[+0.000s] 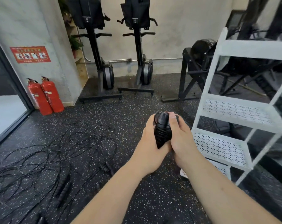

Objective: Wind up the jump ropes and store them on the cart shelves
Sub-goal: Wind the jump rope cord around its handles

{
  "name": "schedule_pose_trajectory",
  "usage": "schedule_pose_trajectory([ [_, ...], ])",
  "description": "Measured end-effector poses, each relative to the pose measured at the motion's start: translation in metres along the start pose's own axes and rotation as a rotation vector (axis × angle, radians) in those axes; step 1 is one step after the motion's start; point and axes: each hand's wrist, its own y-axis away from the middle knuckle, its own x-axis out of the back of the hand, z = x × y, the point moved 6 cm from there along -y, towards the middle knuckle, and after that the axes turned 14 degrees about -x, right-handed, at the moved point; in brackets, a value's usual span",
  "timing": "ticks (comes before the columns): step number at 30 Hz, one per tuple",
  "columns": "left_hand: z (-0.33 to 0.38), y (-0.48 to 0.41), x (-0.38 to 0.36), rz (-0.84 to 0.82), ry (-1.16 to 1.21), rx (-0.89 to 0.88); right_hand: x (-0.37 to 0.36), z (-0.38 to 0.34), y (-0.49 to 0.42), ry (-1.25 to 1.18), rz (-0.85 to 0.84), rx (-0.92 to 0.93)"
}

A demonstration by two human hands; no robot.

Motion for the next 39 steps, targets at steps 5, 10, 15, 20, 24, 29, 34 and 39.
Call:
schedule_pose_trajectory([
  [5, 0.044, -0.016, -0.015, -0.056, 0.043, -0.029, 0.040, -0.046, 0.007, 0.098, 0.034, 0.009],
  [10, 0.092, -0.044, -0.030, -0.086, 0.080, -0.048, 0.078, -0.093, 0.013, 0.112, 0.070, 0.011],
  [15, 0.133, -0.070, -0.049, -0.061, 0.136, -0.071, 0.115, -0.141, 0.031, 0.204, 0.156, 0.130],
  [20, 0.171, -0.105, -0.065, -0.025, 0.196, -0.066, 0.151, -0.170, 0.051, 0.445, 0.249, 0.320],
  [24, 0.199, -0.138, -0.076, 0.029, 0.231, -0.059, 0.174, -0.184, 0.064, 0.721, 0.337, 0.444],
  [29, 0.226, -0.176, -0.097, 0.020, 0.204, -0.051, 0.186, -0.195, 0.059, 0.961, 0.405, 0.560],
  [34, 0.251, -0.208, -0.123, -0.077, 0.158, -0.079, 0.208, -0.223, 0.038, 0.990, 0.568, 0.551],
  [39, 0.267, -0.234, -0.138, -0.183, -0.199, -0.185, 0.240, -0.268, -0.001, 1.049, 0.686, 0.452],
])
